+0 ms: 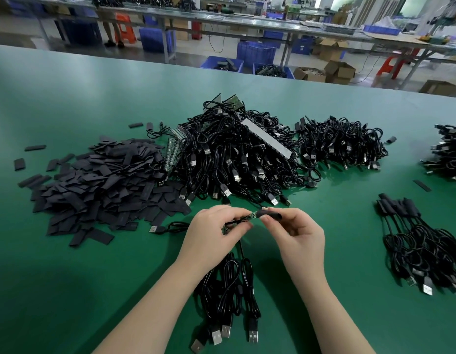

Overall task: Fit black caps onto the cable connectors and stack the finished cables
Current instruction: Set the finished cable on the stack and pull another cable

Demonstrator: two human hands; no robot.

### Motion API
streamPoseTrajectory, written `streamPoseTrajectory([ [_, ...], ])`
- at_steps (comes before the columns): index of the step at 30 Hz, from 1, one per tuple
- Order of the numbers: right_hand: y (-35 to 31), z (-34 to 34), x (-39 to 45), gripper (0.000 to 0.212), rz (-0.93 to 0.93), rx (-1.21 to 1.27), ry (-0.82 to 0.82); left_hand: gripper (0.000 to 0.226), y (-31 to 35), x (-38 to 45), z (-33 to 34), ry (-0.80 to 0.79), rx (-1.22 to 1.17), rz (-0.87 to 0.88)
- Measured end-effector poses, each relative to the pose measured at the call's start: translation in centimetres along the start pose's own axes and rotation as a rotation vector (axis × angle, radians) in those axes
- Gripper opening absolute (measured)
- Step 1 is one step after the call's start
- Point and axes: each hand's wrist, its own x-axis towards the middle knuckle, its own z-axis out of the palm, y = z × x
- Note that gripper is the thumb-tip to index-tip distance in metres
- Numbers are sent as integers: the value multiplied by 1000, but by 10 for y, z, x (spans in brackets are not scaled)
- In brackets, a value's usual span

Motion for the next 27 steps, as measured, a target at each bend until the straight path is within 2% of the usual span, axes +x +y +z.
streamPoseTrajectory([
  [8, -2, -3, 4, 21, 140, 65, -135, 28, 1, -1, 1, -14, -57, 20],
  [12, 1, 0, 2, 21, 176, 131, -111, 23, 1, -2, 1, 44, -124, -75],
  [17, 5, 3, 2, 18, 224, 163, -98, 29, 5, -1, 0, 26, -54, 31],
  [21, 7, 2, 3, 10, 261, 222, -35, 31, 3, -2, 3, 44, 37, 36],
  [24, 7, 4, 2, 10, 271, 222, -43, 21, 2, -3, 3, 77, 7, -24],
  [27, 5, 6, 1, 10, 265, 218, -72, 12, 1, -4, 4, 83, 81, 6],
])
